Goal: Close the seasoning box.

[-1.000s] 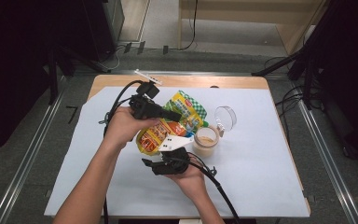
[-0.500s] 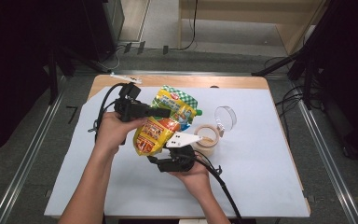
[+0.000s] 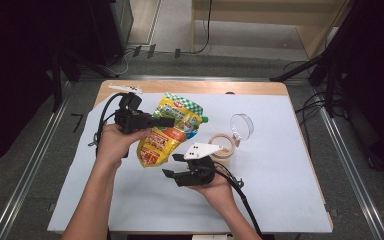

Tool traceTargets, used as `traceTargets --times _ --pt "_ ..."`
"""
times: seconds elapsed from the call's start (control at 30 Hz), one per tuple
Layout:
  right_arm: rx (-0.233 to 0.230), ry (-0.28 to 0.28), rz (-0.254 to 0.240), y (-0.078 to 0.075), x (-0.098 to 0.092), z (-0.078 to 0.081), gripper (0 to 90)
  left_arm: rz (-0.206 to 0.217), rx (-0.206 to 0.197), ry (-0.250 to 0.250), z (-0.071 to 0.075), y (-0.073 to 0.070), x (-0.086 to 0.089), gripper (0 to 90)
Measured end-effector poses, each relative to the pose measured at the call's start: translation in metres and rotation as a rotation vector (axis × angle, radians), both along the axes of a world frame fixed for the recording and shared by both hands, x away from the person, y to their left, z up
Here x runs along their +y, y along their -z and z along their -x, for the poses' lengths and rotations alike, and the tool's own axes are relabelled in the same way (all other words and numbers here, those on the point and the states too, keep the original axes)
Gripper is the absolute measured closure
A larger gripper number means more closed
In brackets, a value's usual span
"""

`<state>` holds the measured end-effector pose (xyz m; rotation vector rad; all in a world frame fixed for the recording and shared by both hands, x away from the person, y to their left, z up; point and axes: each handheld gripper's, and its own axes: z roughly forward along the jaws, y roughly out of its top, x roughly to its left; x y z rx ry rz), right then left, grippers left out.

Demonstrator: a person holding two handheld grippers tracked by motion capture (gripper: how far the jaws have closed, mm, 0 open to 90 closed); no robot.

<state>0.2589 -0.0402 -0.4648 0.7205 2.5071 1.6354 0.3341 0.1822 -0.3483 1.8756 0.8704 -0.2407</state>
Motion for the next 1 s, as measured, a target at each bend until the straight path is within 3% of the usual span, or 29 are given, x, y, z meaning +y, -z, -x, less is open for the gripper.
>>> traceTargets --times 0.3,0.6,0.77,0.87,1.0 --pt "0.046 -0.053 -0.034 -0.005 -0.018 0.005 40.5 0.003 -0.014 -0.061 -0.003 0.010 0.019 89.9" --pt "0.057 -0.079 -0.023 -0.002 -0.043 0.015 38.6 -0.030 -0.034 -0.094 -0.011 0.023 0.017 89.9" --pt "0.053 -0.054 -0.038 0.001 -0.054 0.015 39.0 -0.023 -0.044 -0.101 -0.016 0.032 0.014 89.9" --pt "0.063 -0.027 -0.032 0.004 -0.059 0.010 39.0 -0.037 -0.079 -0.115 -0.020 0.039 0.008 89.9" --pt "0.053 -0.007 -0.020 0.005 -0.061 0.008 39.1 -0.029 -0.092 -0.126 -0.022 0.045 0.008 89.8"
